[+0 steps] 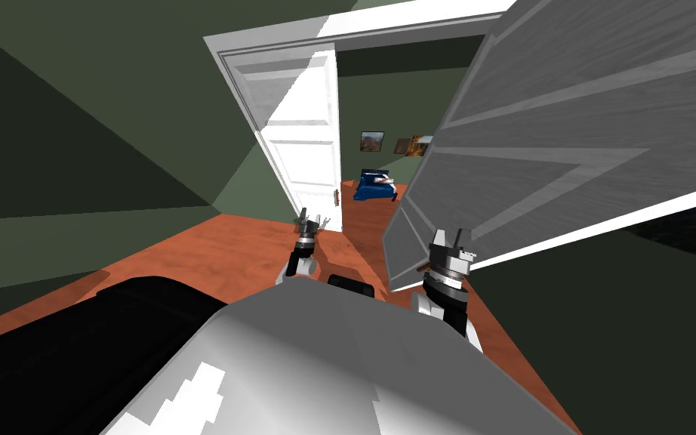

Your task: Pull the door open

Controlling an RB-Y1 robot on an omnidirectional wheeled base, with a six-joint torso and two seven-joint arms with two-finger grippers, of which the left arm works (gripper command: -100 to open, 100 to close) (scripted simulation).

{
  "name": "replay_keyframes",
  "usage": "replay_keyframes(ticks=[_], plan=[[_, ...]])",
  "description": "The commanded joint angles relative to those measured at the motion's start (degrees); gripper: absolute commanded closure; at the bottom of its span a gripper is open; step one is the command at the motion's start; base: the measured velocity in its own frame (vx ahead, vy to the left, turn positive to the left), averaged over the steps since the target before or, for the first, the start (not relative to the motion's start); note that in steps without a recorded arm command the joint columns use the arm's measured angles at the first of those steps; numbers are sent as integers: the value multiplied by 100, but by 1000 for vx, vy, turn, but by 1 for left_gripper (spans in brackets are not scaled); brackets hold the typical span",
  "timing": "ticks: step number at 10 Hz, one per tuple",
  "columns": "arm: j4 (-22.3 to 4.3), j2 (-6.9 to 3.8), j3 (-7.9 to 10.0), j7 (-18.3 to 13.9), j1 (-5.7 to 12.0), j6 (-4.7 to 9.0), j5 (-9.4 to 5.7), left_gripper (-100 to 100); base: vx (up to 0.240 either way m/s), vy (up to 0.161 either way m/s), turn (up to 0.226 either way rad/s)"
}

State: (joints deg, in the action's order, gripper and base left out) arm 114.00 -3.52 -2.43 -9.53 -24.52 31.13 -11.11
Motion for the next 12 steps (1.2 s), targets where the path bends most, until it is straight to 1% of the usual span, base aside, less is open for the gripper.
replay_keyframes(ticks=[1, 6, 12], plan=[[-190, -22, -23, -178, 56, 58, -110, -100, 87, 52, -83], [-900, -115, -45, -762, 312, 252, -499, -100, 88, 52, -103], [-1818, -211, -74, -1516, 644, 503, -1001, -100, 90, 60, -108]])
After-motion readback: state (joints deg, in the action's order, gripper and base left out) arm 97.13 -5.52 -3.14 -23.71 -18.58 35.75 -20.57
